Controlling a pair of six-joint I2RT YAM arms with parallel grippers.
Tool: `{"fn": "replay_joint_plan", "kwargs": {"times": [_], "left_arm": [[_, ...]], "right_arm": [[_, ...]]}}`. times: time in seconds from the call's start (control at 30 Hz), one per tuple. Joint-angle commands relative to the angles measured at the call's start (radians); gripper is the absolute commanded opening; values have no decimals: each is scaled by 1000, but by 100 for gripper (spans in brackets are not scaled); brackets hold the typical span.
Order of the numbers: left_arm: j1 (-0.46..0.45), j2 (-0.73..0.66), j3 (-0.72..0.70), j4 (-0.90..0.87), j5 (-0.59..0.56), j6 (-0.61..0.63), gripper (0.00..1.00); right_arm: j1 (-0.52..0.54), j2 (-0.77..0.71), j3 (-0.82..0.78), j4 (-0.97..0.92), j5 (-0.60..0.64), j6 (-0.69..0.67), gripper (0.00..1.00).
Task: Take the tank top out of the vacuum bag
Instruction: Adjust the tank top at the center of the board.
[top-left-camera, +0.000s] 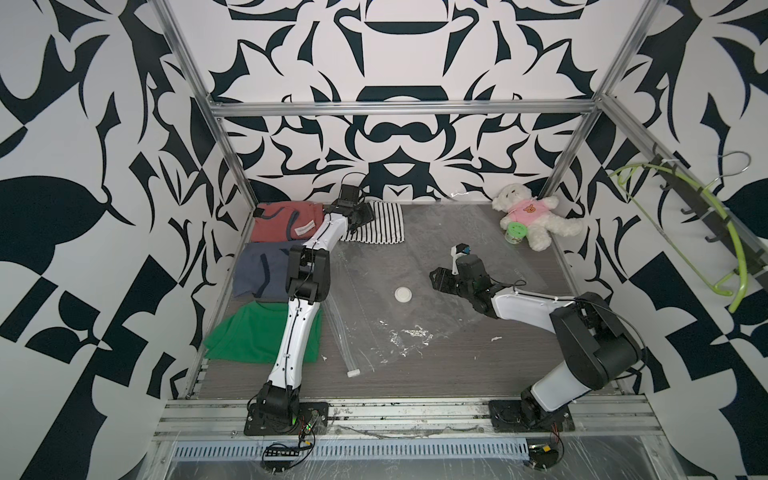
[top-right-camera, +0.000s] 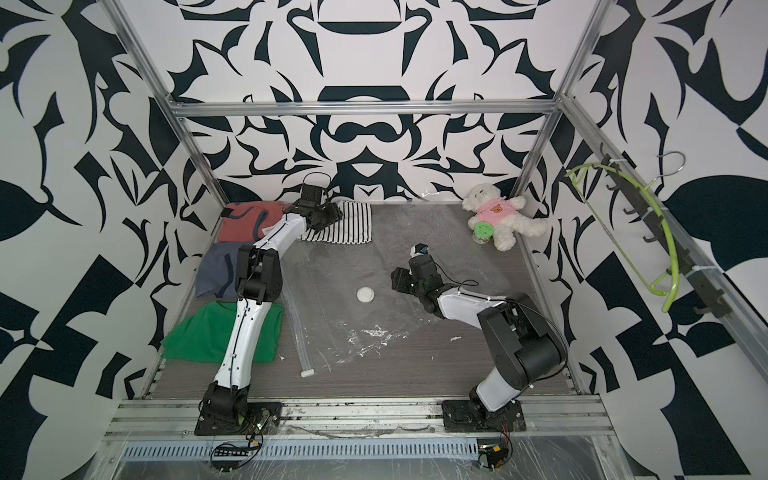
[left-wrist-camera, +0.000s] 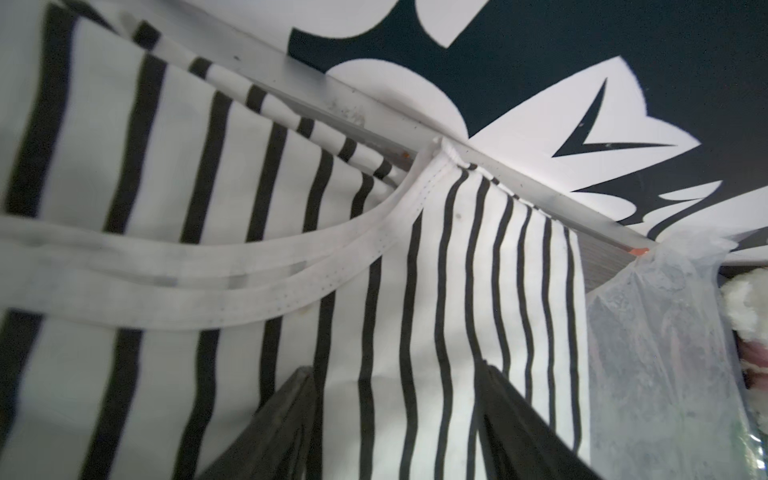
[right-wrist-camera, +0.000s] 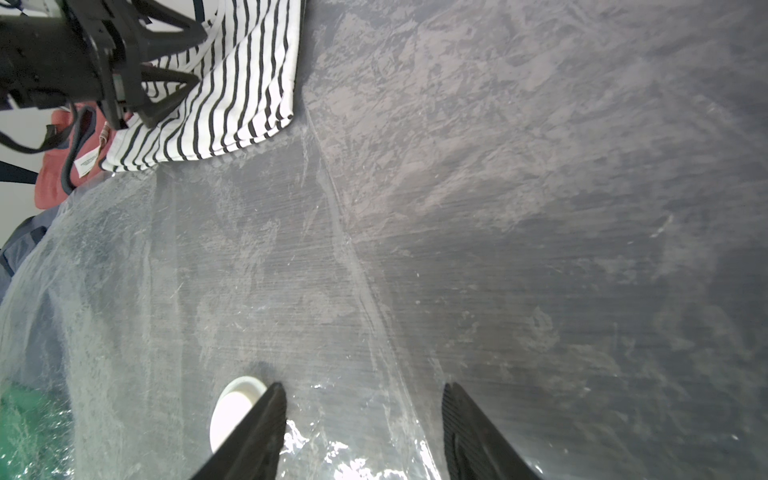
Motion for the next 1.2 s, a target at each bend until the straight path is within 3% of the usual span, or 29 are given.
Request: {"fn": "replay_joint_plan", "kwargs": {"times": [0.0, 0.4, 0.67, 0.73, 0.9, 1.0, 1.03, 1.1, 1.17], "left_arm": [[-8, -110, -88, 14, -119, 7, 67], [-7, -41, -14, -125, -232, 23, 70], [9, -32, 57, -179, -219, 2, 75], [7, -78, 33, -167, -236, 24, 77], [-16, -350, -223, -29, -286, 94, 83], [-29, -577, -456, 82, -330, 133, 88], [-33, -655, -543, 121, -348, 143, 90], [-35, -804, -704, 189, -375, 149, 93], [-35, -939, -873, 245, -401, 143, 95]], "right_arm": [[0, 0, 13, 26, 3, -13, 62], [4, 2, 20, 19, -1, -13, 62], [38, -58, -31, 67, 95, -58, 62], [61, -72, -41, 81, 172, -85, 63], [149, -158, -80, 161, 323, -236, 72], [207, -222, -122, 245, 453, -341, 79], [214, -242, -126, 255, 490, -349, 86], [219, -260, -122, 265, 512, -387, 96], [220, -259, -95, 243, 541, -434, 98]]}}
